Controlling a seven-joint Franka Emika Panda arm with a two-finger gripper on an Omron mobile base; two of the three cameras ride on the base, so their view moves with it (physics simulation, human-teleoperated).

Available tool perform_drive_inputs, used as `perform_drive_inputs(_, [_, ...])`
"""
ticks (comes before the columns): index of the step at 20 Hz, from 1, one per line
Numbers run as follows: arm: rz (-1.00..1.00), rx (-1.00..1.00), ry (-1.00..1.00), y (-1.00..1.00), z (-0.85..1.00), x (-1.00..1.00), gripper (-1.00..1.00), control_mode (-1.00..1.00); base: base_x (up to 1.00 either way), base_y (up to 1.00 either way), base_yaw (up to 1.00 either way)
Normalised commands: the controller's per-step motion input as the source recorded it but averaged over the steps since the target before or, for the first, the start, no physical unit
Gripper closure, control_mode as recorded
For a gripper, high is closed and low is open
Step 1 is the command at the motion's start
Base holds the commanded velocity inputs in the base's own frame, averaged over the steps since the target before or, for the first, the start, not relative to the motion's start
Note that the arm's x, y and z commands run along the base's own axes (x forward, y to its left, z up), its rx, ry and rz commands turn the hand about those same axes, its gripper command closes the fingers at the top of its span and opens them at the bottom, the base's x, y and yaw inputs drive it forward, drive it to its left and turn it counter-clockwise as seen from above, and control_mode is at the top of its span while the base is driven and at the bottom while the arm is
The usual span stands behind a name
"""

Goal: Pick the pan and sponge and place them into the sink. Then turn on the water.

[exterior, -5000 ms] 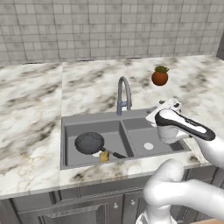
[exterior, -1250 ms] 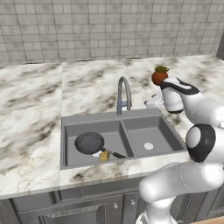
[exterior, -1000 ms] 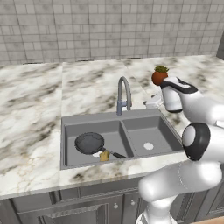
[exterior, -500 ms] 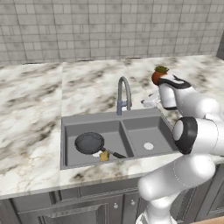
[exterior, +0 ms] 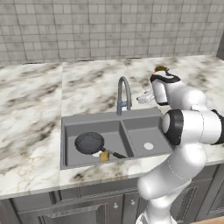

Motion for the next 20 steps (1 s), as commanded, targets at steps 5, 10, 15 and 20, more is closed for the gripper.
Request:
perform_drive_inputs(5, [0.0,-0.01,0.0,0.0,-0.31,0.53,-1.0,-1.0,0.0,0.0,0.0])
perform_drive_inputs(10, [0.01,-0.09,0.0,0.0,-0.77,0.31,-1.0,-1.0,0.0,0.0,0.0])
perform_drive_inputs(15, [0.01,-0.07,0.0,0.0,-0.55,0.31,-1.0,-1.0,0.0,0.0,0.0])
perform_drive_inputs(20, [0.0,0.0,0.0,0.0,-0.07,0.46,-1.0,-1.0,0.0,0.0,0.0])
